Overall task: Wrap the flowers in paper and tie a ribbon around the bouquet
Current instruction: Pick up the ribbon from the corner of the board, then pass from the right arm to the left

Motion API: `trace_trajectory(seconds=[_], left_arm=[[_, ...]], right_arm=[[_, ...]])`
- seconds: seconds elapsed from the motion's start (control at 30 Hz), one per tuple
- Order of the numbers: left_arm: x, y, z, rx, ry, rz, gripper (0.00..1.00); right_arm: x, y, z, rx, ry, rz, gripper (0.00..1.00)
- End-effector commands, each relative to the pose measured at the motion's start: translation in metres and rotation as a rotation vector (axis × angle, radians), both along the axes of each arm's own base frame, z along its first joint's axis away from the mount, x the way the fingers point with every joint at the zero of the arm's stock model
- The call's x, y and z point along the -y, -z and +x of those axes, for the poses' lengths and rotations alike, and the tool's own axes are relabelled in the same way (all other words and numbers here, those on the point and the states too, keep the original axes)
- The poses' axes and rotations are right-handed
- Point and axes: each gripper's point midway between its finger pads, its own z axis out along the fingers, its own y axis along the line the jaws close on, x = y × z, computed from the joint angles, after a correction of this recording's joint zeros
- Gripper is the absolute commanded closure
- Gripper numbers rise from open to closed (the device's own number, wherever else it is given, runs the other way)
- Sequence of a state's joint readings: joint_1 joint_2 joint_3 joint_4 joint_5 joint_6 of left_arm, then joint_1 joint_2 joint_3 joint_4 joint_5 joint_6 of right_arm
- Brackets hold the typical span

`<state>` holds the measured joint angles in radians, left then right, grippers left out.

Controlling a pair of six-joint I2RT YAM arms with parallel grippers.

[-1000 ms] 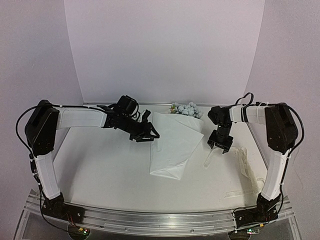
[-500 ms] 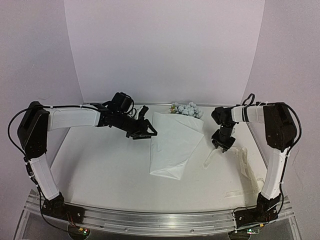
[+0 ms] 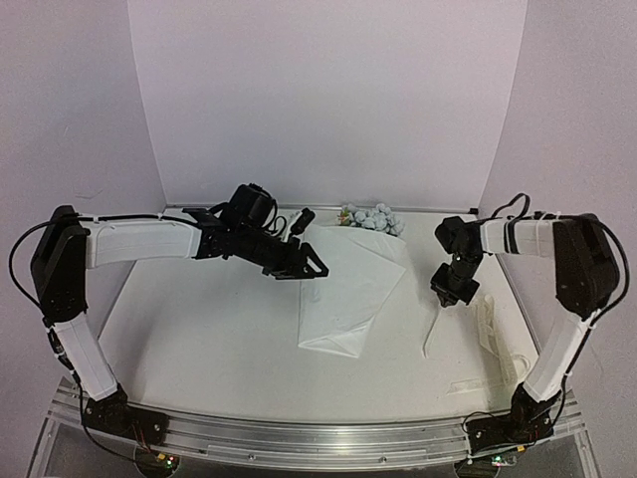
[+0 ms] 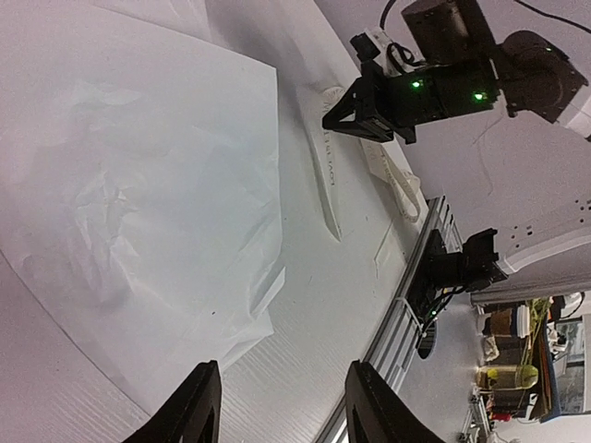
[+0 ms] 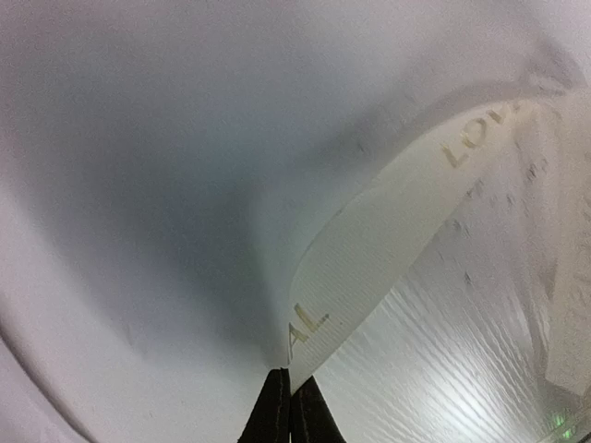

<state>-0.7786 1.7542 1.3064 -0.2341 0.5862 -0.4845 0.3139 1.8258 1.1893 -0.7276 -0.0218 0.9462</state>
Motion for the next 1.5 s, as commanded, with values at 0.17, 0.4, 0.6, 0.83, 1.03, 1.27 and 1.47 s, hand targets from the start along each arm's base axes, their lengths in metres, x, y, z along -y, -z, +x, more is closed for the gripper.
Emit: trace_trajectory(seconds=[0.17,0.4,0.6,0.83,1.03,1.27,1.47], left_arm=[[0.038,-0.037,-0.028,0.299,0.12,-0.035,0.44],[0.056,-0.041,-0.055,0.453,0.122,0.006,0.37],[0.042,-0.047,-0.083,0.607,0.094,0.0,0.31],[0.015,-0.048,-0.093,0.715,0.062,-0.058,0.27],[0.015,-0.034,-0.088,0.705,0.032,-0.037,0.26],[0.021,-0.01,-0.072,0.671,-0.027,0.027,0.28],[0.021,-0.004,-0.064,0.668,-0.078,0.029,0.43]], right_arm=[[-0.054,-0.086,-0.067,0.247,-0.068,0.147,1.0],[-0.088,-0.122,-0.079,0.418,0.014,0.213,1.0],[-0.142,-0.149,-0.078,0.424,0.021,0.366,1.0],[-0.233,-0.159,-0.078,0.311,-0.007,0.619,1.0],[-0.283,-0.156,-0.089,0.268,-0.024,0.715,1.0],[-0.291,-0.167,-0.099,0.294,-0.05,0.73,1.0],[-0.292,-0.172,-0.102,0.302,-0.067,0.743,1.0]])
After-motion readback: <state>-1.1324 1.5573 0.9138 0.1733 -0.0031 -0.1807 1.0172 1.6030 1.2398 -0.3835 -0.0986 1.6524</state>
